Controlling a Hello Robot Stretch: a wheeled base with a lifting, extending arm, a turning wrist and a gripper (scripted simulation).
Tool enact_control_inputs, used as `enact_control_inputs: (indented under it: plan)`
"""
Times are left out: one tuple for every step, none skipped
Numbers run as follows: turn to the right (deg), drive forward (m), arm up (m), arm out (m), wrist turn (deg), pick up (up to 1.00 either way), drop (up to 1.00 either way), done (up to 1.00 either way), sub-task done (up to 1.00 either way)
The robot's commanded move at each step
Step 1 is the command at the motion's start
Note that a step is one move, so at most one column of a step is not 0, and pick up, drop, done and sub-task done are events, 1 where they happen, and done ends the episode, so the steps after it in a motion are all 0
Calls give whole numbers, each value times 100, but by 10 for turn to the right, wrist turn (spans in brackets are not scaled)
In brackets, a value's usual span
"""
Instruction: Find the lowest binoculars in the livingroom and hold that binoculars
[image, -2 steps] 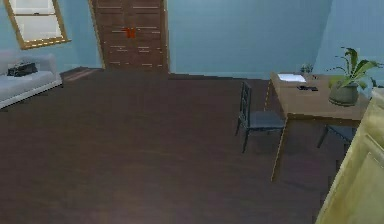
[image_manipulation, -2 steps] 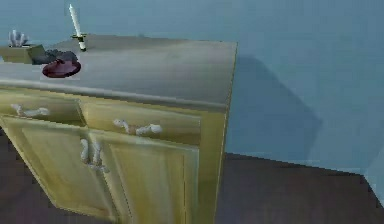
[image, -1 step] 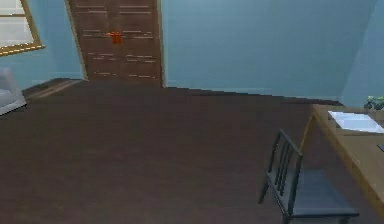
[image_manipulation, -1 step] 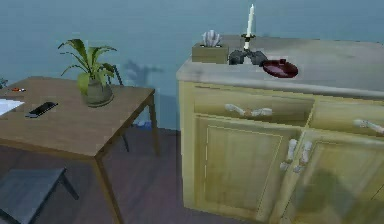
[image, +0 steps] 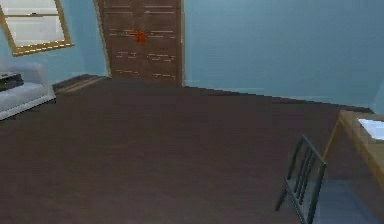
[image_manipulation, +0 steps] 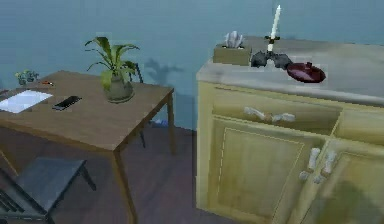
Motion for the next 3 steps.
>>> enact_control_inputs:
  plan:
    - [0,70,0,0,0,0,0,0,0]
    - [150,0,0,0,0,0,0,0,0]
    - [30,0,0,0,0,0,0,0,0]
